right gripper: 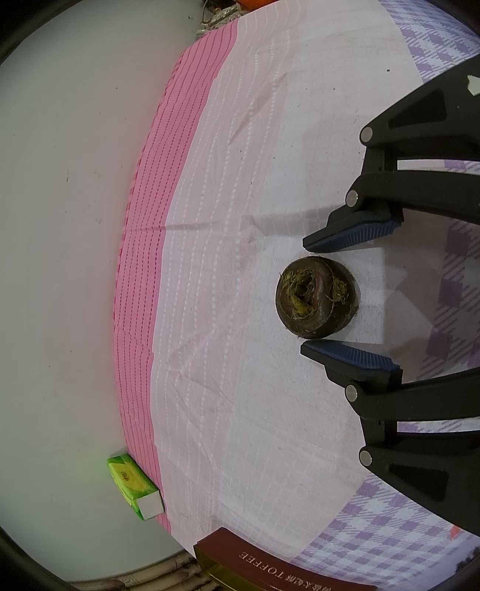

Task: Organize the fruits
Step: 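Lower the green fruit into the tin and open the left gripper, then lift the left gripper away from the tin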

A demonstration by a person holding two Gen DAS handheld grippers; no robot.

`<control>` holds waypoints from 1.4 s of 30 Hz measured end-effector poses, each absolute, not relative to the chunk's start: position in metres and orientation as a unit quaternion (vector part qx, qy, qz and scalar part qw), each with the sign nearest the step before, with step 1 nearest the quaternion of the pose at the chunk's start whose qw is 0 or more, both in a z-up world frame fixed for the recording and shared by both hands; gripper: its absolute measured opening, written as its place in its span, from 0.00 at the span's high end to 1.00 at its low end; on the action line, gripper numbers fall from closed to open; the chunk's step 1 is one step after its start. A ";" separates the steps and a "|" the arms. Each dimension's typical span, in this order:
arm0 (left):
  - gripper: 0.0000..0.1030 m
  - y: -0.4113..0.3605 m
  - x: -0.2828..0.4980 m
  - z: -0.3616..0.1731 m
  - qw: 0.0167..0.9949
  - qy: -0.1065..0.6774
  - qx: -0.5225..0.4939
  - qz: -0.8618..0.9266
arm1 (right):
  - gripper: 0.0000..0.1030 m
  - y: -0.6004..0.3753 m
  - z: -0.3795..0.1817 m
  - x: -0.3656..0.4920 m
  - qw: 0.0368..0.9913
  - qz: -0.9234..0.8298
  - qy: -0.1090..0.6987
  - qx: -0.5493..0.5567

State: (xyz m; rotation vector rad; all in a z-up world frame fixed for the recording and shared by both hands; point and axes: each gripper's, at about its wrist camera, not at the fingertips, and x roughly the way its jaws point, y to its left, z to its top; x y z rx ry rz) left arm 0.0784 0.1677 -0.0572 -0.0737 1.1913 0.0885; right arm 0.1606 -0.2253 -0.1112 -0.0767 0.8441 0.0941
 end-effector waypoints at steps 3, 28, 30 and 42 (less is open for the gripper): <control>0.65 0.170 0.077 -0.052 0.831 0.554 -0.035 0.044 | 0.55 -0.225 -0.111 0.161 0.910 0.046 0.409 -0.038; 0.35 0.172 0.043 0.014 0.889 0.448 -0.014 0.097 | 0.55 -0.229 -0.111 0.161 0.910 0.046 0.410 -0.034; 0.34 0.173 0.038 0.016 0.888 0.449 -0.011 0.097 | 0.54 -0.230 -0.111 0.161 0.910 0.046 0.410 -0.033; 0.24 0.182 0.016 0.021 0.886 0.451 -0.014 0.107 | 0.56 -0.229 -0.110 0.159 0.910 0.049 0.410 -0.030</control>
